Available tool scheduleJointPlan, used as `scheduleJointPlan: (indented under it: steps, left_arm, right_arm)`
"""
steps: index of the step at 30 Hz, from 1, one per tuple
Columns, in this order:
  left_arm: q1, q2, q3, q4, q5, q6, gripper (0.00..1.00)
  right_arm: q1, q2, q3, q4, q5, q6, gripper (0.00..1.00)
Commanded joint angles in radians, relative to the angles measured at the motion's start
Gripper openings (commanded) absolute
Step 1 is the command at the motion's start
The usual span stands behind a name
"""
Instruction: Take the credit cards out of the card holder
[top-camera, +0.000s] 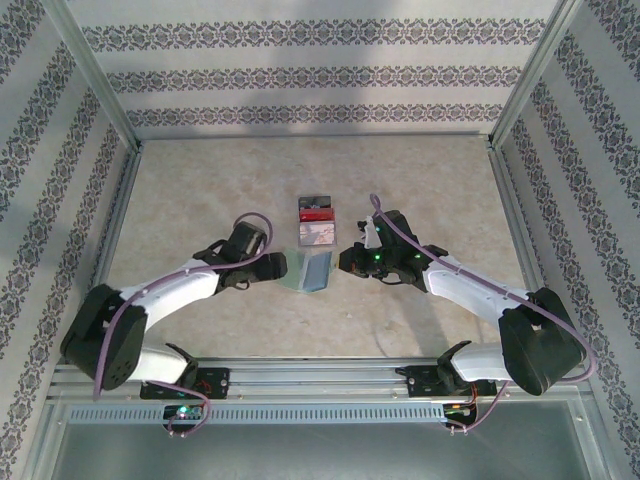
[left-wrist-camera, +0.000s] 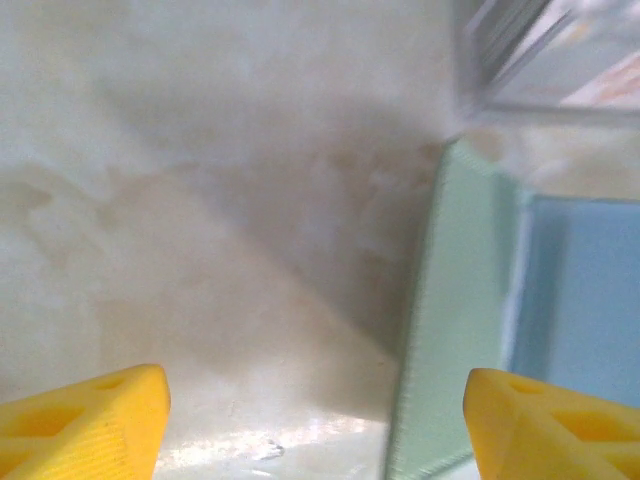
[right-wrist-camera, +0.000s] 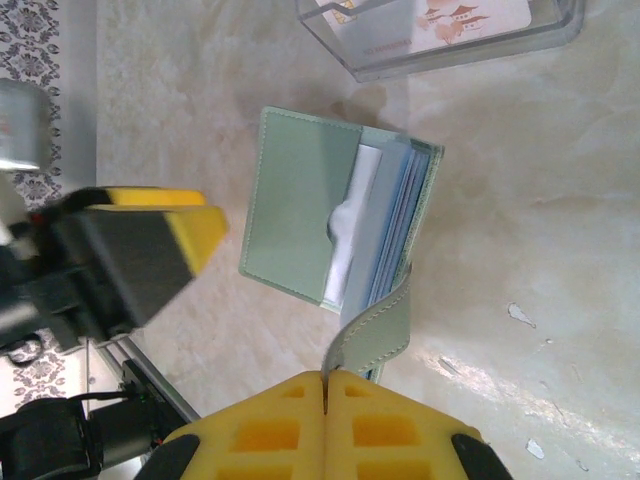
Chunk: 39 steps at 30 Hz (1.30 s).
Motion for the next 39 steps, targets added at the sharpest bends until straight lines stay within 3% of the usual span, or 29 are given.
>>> scheduleJointPlan:
  steps: [1,5,10,23,39]
  left_arm:
    - [0.009,-0.074,0.074,-0.062,0.026,0.039,0.75]
    - [0.003,-0.082,0.106,-0.014,0.12,0.01,0.61]
    - [-0.037,0.003,0.141,0.088,0.23,-0.039,0.57]
    - [-0.146,0.264,0.235,0.102,0.247,-0.022,0.62]
    - [-0.16,0.334,0.217,0.156,0.252,-0.033,0.69]
  right_arm:
    - [-0.012,-0.009,0.014,0.013,-0.018,-0.016,0.0]
    - [-0.011,-0.008,0.014,0.016,-0.017,-0.014,0.0]
    - [-0.011,-0.008,0.014,0.017,-0.012,-0.014,0.0]
    - [-0.011,0.002,0.019,0.017,-0.014,-0.012,0.0]
    - [-0.011,-0.002,0.01,0.015,-0.008,-0.013,0.0]
